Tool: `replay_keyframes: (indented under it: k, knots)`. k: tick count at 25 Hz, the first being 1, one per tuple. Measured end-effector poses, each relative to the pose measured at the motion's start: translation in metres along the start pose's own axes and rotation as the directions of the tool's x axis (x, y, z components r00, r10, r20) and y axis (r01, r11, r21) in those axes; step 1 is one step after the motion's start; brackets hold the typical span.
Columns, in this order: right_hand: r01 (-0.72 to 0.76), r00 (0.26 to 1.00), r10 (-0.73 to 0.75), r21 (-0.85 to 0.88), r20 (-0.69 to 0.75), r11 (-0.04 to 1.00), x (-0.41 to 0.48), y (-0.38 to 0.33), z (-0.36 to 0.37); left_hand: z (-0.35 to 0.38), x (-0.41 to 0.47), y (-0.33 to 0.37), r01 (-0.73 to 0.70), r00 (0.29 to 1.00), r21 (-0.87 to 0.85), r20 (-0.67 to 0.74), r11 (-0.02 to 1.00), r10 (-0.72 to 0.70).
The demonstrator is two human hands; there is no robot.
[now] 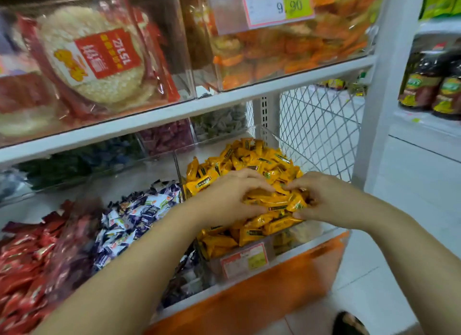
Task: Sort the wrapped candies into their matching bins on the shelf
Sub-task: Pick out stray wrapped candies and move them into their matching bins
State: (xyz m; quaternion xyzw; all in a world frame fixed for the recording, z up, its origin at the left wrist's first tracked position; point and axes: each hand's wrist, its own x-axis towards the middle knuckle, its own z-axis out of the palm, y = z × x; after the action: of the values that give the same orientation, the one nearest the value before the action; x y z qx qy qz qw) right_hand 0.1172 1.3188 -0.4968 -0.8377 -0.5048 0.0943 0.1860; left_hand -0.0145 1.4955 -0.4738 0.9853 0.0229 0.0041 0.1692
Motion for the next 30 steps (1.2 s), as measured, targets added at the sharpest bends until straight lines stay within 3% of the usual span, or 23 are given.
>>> replay_keyframes:
  k: [3, 6, 10, 14, 19, 22, 25, 28, 30]
  knots:
    - [0.055, 0.998, -0.055, -0.017, 0.016, 0.998, 0.006, -0.002, 0.003, 0.008, 0.006, 0.004, 0.034, 0.985, 0.055, 0.167, 0.998, -0.043]
    - [0.098, 0.993, -0.098, 0.001, 0.072, 0.995, 0.01, -0.012, 0.003, 0.007, 0.005, -0.007, 0.078, 0.972, 0.22, 0.202, 0.972, -0.123]
    - [0.098, 0.99, -0.092, -0.049, 0.105, 0.994, 0.013, -0.028, 0.016, -0.003, -0.002, -0.018, 0.085, 0.969, 0.361, 0.187, 0.929, -0.161]
    - [0.112, 0.987, -0.115, 0.028, 0.115, 0.993, 0.015, -0.03, 0.015, -0.021, -0.015, -0.03, 0.187, 0.945, 0.473, 0.152, 0.861, -0.288]
    - [0.119, 0.985, -0.122, 0.031, 0.125, 0.992, 0.015, -0.029, 0.014, -0.033, -0.024, -0.04, 0.248, 0.931, 0.5, 0.113, 0.83, -0.347]
    - [0.092, 0.995, -0.094, 0.048, 0.044, 0.995, 0.016, -0.024, 0.014, -0.04, -0.027, -0.046, 0.273, 0.926, 0.444, 0.117, 0.853, -0.358]
    - [0.082, 0.996, -0.082, 0.015, -0.034, 0.996, 0.016, -0.02, 0.009, -0.044, -0.025, -0.041, 0.216, 0.968, 0.296, 0.059, 0.931, -0.244]
    - [0.047, 0.997, -0.046, 0.019, -0.067, 0.999, 0.015, -0.011, 0.002, -0.035, 0.004, -0.023, 0.045, 0.995, 0.179, -0.094, 0.983, -0.029]
    - [0.037, 0.995, -0.03, 0.066, -0.096, 0.997, 0.014, -0.006, 0.001, -0.024, 0.033, -0.01, -0.042, 0.993, 0.149, -0.106, 0.988, 0.059]
